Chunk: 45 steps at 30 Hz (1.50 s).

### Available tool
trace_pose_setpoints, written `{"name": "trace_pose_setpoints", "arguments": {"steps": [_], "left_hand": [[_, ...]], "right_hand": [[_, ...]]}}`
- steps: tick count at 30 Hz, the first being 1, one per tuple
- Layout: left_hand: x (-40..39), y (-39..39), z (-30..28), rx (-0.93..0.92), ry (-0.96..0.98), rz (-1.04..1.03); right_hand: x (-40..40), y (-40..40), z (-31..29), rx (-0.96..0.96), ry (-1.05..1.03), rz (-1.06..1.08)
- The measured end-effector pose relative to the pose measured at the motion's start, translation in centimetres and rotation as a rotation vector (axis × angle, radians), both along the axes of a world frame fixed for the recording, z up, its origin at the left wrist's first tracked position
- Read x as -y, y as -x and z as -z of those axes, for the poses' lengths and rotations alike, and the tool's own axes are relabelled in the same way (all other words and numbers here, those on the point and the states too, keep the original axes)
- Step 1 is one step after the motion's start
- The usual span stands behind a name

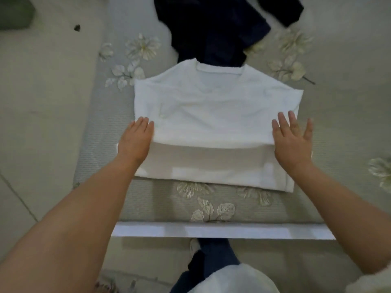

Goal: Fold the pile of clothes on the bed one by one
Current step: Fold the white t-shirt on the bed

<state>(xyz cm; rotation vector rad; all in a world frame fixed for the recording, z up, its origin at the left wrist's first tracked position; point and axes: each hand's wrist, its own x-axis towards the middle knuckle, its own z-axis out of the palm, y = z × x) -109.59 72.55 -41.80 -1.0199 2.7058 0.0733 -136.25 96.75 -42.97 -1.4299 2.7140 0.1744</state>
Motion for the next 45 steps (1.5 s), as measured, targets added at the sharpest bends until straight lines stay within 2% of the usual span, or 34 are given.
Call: {"name": "trace_pose_setpoints", "arguments": {"steps": [3,5,8,10,15,18,21,24,27,30,34,39,42,45], "left_hand": [[3.6,4.3,-0.8,-0.052,-0.005,-0.177],[5.7,7.2,-0.5,-0.115,0.022,-0.189],[8.5,10.6,0.2,-0.212,0.075,-0.123],[10.5,12.3,0.5,-0.261,0.135,0.006],[17.5,17.4,0.8,-0.184,0.277,0.171],[21.4,20.6,3.1,-0.071,0.311,0.043],[22.0,22.7,6.3,-0.102,0.245,-0.125],[18.3,23.3,9.8,-0.136,0.060,-0.063],[13.2,22.5,12.9,-0.258,-0.087,0.039],[8.7,21.5,14.5,-0.266,-0.143,0.085],[6.9,20.9,15.5,-0.190,-0.152,0.084],[6.9,21.2,15.3,-0.156,-0.195,0.075],[6.2,21.5,15.0,-0.166,-0.201,0.037],[4.8,21.9,15.2,-0.165,-0.232,0.001]], "right_hand": [[3.0,3.5,-0.3,-0.023,-0.013,0.050],[4.9,5.5,-0.1,-0.028,-0.006,0.050],[7.9,7.9,0.2,-0.025,0.026,0.033],[10.2,9.5,0.5,-0.018,-0.033,0.052],[16.5,15.1,1.2,-0.134,-0.144,0.071],[21.1,18.3,2.3,-0.197,-0.249,0.085],[23.3,19.8,4.6,-0.257,-0.247,0.176],[22.5,18.2,7.0,-0.203,-0.113,0.072],[19.9,15.2,9.6,-0.150,0.070,-0.054],[15.9,12.7,11.3,0.044,0.060,0.122],[10.6,12.4,11.4,0.164,0.063,0.548],[9.2,12.8,11.2,0.325,0.175,0.685],[8.5,14.0,10.8,0.292,0.323,0.713],[6.9,16.1,10.2,0.216,0.519,0.891]]}}
